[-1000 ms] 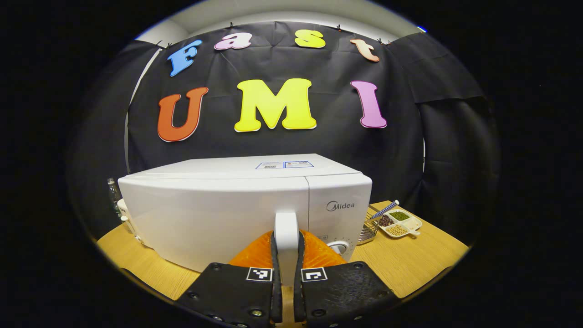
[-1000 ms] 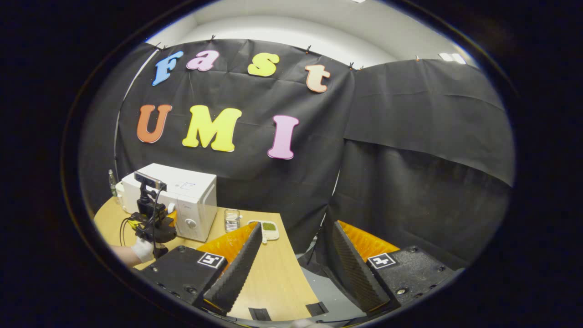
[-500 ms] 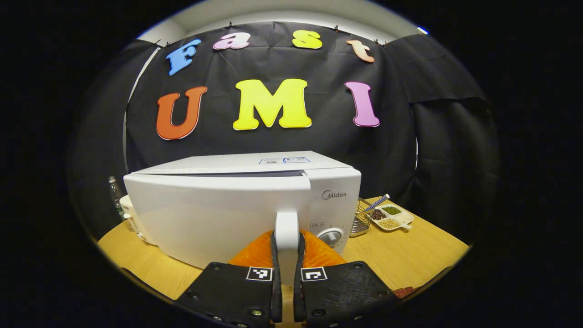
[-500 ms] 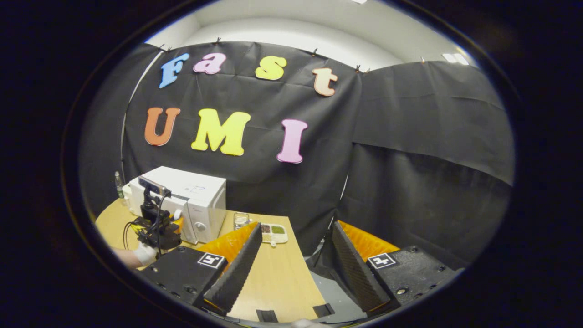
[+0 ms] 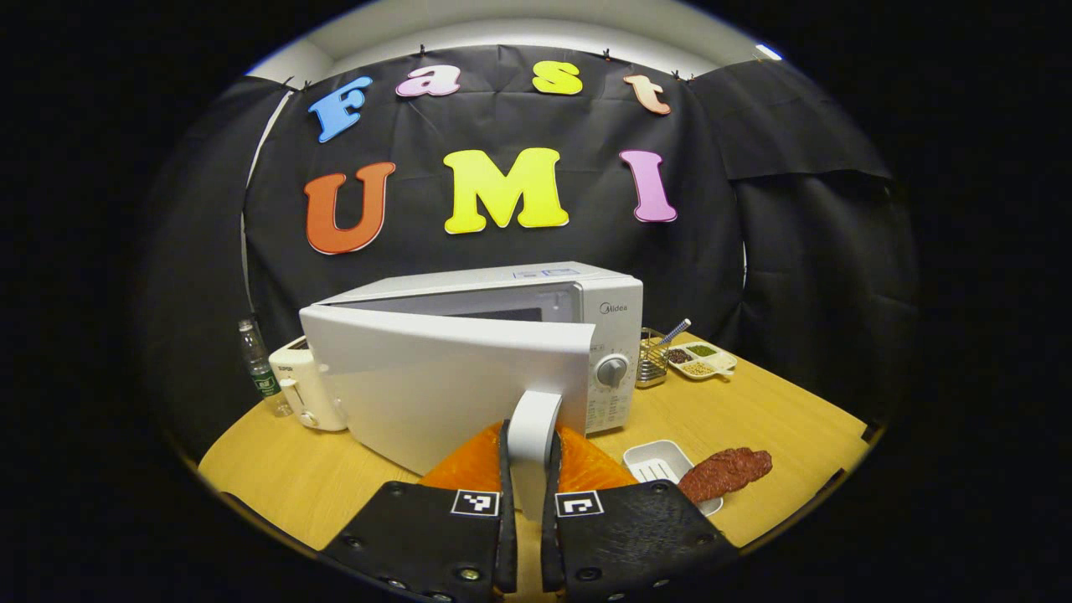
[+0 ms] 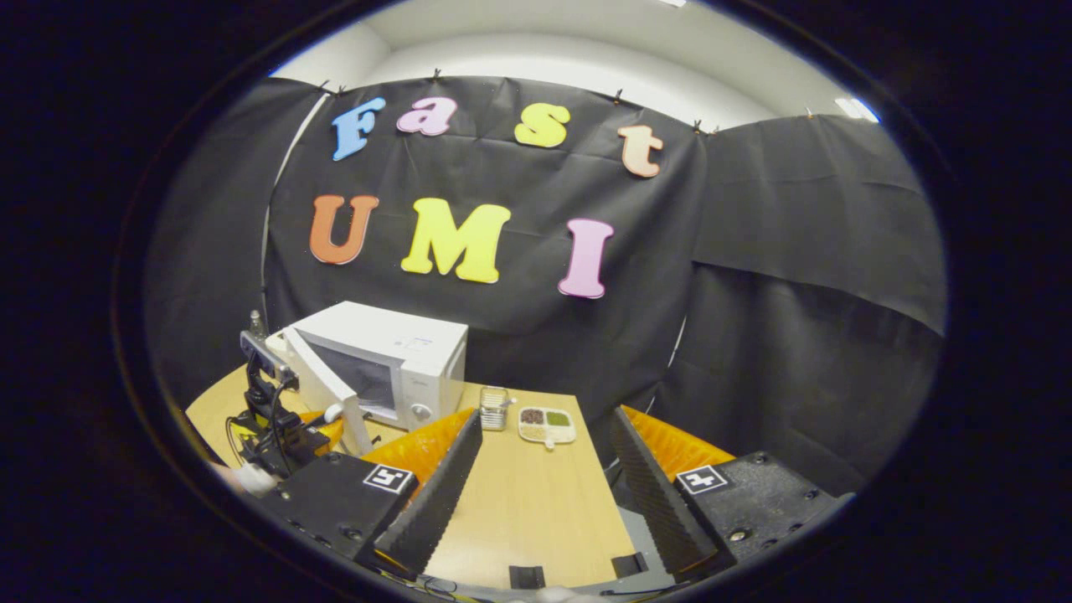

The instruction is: Open the microwave oven with the left hand, put the food in, and close the microwave oven.

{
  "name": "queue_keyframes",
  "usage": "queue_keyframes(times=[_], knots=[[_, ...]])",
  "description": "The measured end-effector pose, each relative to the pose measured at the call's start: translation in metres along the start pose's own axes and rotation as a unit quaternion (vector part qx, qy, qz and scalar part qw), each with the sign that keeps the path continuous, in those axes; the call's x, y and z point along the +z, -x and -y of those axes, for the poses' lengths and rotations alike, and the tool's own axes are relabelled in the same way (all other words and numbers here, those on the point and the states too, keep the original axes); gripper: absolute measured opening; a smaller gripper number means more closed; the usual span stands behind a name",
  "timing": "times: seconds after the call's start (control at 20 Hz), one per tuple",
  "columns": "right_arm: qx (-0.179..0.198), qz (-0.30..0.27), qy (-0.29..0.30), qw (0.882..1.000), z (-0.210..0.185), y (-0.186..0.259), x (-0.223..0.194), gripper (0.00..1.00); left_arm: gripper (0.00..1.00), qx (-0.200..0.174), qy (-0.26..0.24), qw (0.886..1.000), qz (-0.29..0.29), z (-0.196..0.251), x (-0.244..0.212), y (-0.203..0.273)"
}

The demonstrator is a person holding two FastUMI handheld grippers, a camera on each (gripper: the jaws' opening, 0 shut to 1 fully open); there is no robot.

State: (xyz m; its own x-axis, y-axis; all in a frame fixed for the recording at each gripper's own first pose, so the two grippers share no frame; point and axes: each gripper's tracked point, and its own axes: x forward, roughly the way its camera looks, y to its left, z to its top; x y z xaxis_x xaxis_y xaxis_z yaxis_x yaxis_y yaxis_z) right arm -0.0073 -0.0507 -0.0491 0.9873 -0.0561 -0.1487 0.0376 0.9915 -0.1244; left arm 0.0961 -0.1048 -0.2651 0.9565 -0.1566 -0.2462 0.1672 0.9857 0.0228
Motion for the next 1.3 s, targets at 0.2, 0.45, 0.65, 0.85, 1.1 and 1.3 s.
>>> queue_keyframes(times=[0.2,0.45,0.65,0.85,1.1,1.3], knots=[[0.038,0.0,-0.002,0.999,-0.039,0.006,-0.001,0.99,0.1,0.016,-0.006,1.0,-0.011,-0.033,-0.015,0.042],[0.076,0.003,-0.01,0.997,-0.084,0.014,-0.003,0.99,0.1,0.048,-0.02,0.998,-0.025,-0.082,-0.03,0.081],[0.095,0.001,-0.014,0.995,-0.111,0.019,-0.008,0.99,0.1,0.081,-0.023,0.996,-0.034,-0.121,-0.041,0.105],[0.105,0.003,-0.023,0.994,-0.127,0.023,-0.008,0.99,0.1,0.098,-0.005,0.994,-0.044,-0.152,-0.05,0.119],[0.111,0.003,-0.022,0.994,-0.139,0.027,-0.01,0.99,0.2,0.098,0.002,0.994,-0.054,-0.165,-0.054,0.127],[0.112,0.006,-0.012,0.994,-0.141,0.028,-0.011,0.99,0.8,0.103,-0.011,0.993,-0.053,-0.176,-0.051,0.128]])
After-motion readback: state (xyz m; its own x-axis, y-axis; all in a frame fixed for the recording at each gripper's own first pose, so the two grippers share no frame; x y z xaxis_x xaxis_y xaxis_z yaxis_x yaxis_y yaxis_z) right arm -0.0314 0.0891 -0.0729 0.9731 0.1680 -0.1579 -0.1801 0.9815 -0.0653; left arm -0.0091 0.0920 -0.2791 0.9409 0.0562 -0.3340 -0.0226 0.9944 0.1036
